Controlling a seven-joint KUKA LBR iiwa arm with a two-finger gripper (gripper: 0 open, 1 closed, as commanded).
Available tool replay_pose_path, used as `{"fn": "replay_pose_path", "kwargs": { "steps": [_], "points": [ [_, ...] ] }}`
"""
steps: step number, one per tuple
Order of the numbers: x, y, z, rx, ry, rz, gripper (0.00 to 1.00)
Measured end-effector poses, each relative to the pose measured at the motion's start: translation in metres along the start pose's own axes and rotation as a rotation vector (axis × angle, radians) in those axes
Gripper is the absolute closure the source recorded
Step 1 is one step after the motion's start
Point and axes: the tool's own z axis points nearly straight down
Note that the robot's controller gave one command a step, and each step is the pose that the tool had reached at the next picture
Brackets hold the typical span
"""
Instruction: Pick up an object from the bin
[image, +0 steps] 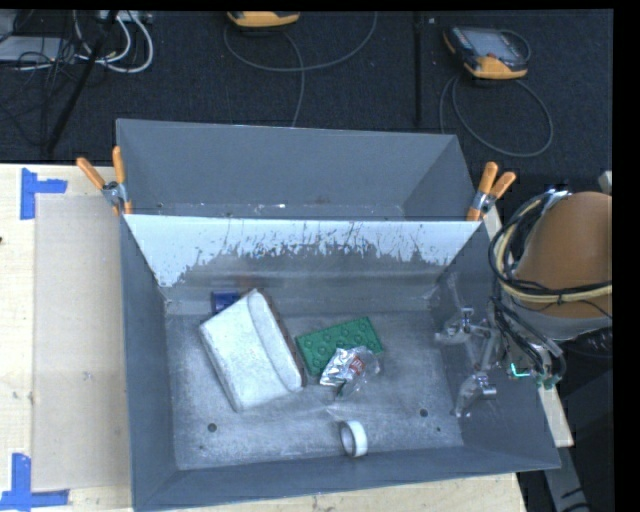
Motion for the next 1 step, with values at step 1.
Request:
{"fn": "replay_pose_path", "kwargs": {
  "steps": [1],
  "points": [
    [-0.0015,-0.0222,-0.0057,0.003,-0.009,-0.11,0.0]
  ]
}}
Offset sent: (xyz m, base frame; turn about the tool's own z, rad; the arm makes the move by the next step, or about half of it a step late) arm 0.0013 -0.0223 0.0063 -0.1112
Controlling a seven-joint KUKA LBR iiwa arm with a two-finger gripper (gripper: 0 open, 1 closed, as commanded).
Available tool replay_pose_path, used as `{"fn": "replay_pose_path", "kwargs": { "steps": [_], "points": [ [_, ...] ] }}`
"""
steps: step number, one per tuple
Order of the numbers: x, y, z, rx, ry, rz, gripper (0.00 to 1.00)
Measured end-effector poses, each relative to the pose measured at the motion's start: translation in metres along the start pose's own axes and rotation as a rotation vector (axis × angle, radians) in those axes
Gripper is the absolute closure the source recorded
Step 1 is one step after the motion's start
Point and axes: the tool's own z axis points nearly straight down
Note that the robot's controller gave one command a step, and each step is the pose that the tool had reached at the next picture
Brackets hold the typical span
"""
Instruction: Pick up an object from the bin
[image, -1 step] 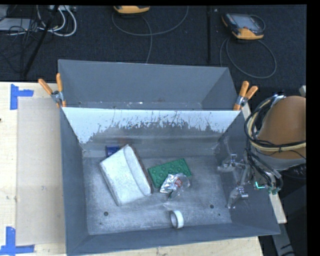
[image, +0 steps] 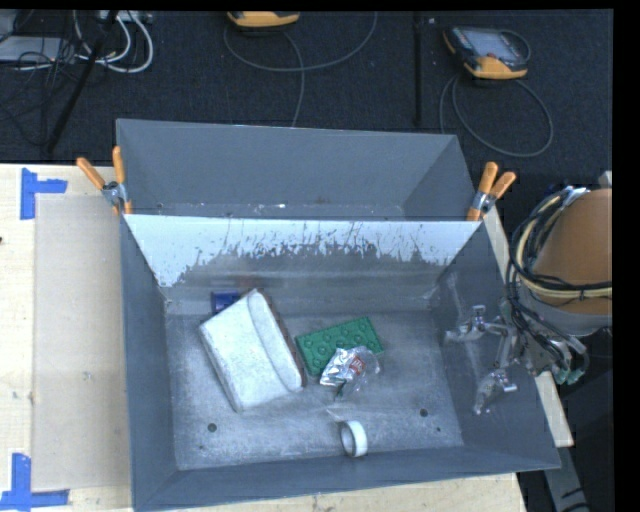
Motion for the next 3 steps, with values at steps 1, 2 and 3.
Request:
{"fn": "replay_pose_path", "kwargs": {
  "steps": [1,2,3],
  "points": [
    [-0.103,0.049,0.092,-0.001,-0.004,-0.252,0.0],
    [-0.11,0.122,0.103,0.006,-0.01,-0.35,0.0],
    [-0.111,0.122,0.101,0.004,-0.016,-0.349,1.0]
  ]
}}
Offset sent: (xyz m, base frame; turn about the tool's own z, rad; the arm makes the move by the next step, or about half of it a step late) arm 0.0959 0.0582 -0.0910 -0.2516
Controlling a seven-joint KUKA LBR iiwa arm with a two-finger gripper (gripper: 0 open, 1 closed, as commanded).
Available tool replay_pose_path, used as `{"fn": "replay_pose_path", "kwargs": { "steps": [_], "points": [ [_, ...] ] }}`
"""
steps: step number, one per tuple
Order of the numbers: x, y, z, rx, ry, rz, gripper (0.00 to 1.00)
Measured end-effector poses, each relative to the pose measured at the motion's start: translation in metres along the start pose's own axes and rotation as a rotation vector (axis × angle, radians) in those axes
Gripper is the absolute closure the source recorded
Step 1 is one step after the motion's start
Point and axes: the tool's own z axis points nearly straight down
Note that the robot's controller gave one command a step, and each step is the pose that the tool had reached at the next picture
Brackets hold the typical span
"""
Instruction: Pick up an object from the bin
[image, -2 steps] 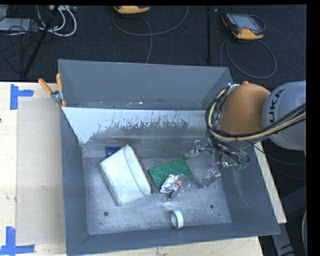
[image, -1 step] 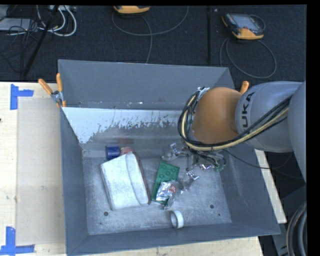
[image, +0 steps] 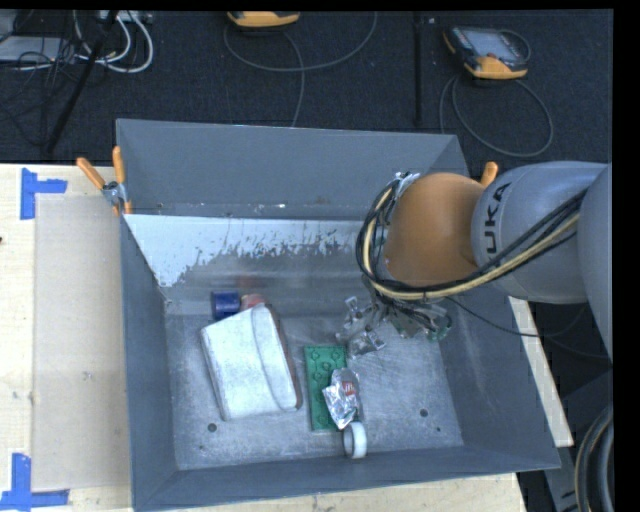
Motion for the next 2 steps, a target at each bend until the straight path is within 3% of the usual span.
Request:
{"fn": "replay_pose_path", "kwargs": {
  "steps": [1,2],
  "points": [
    [0.0025,-0.0017,-0.067,-0.004,0.009,0.135,1.0],
    [0.0037,-0.0007,-0.0633,-0.006,0.014,0.132,0.0]
  ]
}}
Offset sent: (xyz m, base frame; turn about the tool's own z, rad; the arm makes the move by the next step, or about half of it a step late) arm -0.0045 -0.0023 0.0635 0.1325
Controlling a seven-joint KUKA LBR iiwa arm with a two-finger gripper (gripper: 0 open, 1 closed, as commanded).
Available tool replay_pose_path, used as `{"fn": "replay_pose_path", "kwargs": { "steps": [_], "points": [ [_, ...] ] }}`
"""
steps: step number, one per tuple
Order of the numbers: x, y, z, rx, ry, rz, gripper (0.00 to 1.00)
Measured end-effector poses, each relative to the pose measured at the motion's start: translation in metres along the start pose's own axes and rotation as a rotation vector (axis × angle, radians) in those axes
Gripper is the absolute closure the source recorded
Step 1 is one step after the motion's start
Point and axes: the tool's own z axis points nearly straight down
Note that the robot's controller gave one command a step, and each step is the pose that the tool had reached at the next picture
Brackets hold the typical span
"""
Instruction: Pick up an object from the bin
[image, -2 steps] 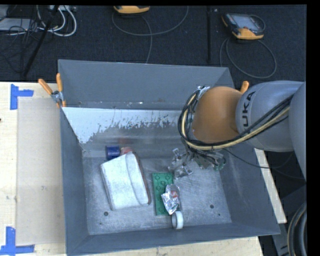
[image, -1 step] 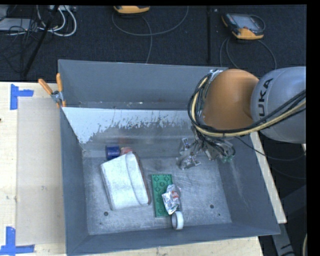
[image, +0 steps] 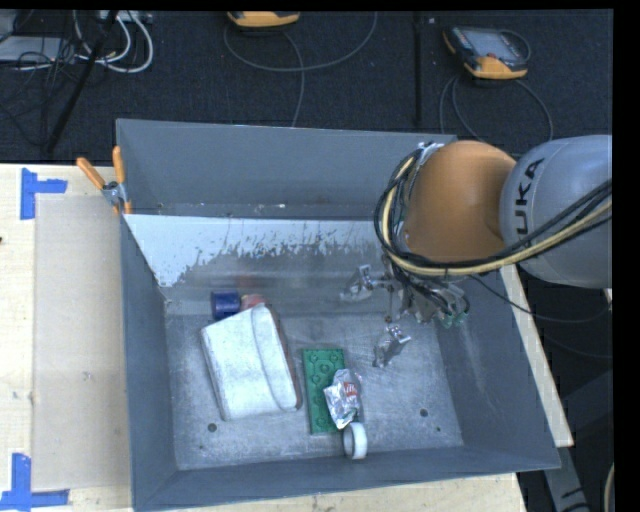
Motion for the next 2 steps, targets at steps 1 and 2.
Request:
{"fn": "replay_pose_path", "kwargs": {
  "steps": [1,2],
  "points": [
    [-0.014,0.037,0.067,0.004,-0.002,-0.207,0.0],
    [0.008,0.019,0.065,0.003,-0.018,-0.351,0.0]
  ]
}}
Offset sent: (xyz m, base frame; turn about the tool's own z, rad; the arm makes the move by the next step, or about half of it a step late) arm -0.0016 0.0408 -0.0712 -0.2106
